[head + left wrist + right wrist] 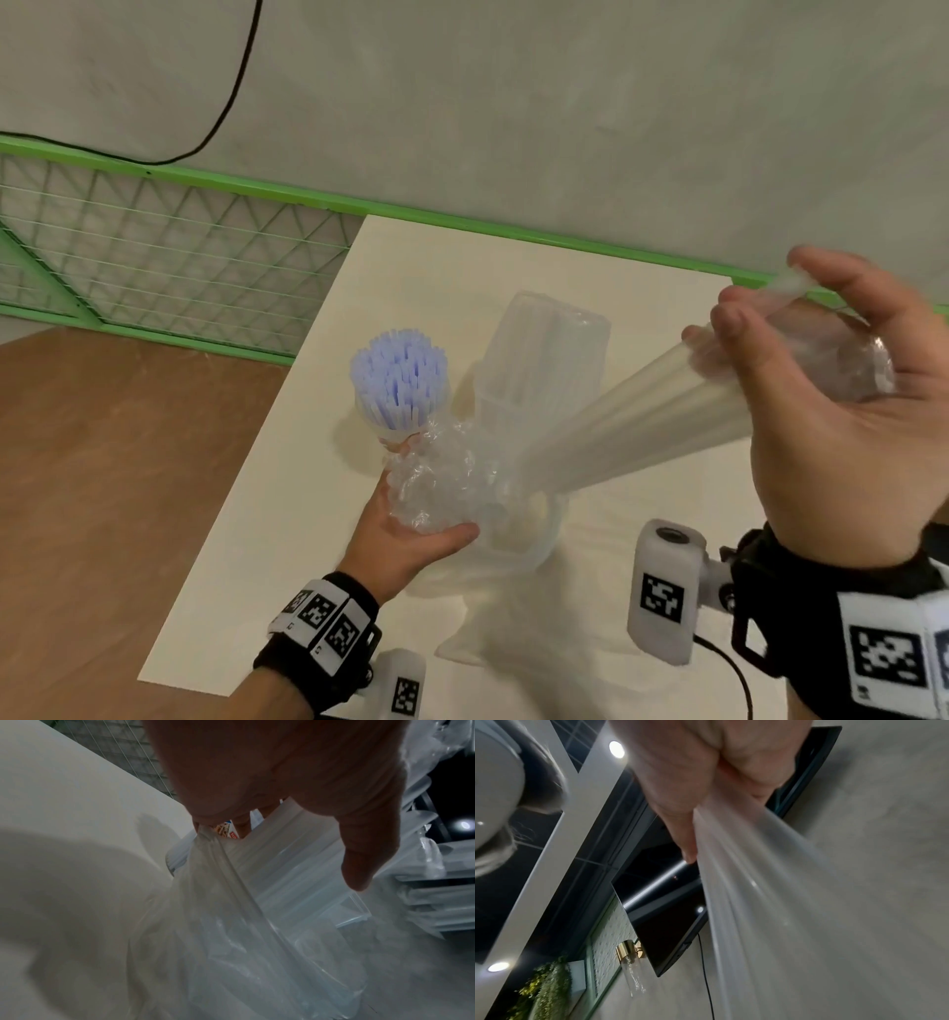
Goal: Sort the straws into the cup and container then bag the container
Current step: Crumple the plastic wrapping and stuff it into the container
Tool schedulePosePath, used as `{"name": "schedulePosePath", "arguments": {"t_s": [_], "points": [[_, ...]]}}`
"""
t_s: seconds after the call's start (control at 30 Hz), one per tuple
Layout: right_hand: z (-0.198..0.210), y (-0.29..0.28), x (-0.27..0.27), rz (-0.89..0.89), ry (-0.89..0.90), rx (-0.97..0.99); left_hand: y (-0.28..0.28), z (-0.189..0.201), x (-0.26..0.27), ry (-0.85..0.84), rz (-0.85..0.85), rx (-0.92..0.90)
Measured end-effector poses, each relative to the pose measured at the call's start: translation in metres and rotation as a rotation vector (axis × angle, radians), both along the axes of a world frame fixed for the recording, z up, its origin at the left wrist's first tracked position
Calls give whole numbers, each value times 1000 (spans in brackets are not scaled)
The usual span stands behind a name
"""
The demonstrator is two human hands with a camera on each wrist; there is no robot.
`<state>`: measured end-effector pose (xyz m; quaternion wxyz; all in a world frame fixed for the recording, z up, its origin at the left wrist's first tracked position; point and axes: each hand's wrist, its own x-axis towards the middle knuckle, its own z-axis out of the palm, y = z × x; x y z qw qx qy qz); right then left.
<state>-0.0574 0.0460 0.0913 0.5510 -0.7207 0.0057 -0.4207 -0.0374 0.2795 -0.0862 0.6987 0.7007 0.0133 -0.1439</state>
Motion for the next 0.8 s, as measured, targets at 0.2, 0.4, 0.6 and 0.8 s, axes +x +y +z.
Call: {"name": "schedulePosePath", "arguments": {"t_s": [0.2, 0.4, 0.6, 0.8], "points": [[22, -12, 24, -28, -38, 43, -1, 3, 1, 0, -8, -32], [10, -30, 76, -44, -66, 2, 0, -2, 3, 5, -23, -32], [-42, -28, 113, 34, 106, -78, 2, -6, 4, 18, 3, -10], [-98, -29, 129, 96, 528, -587, 1, -2, 3, 24, -6, -14]]}}
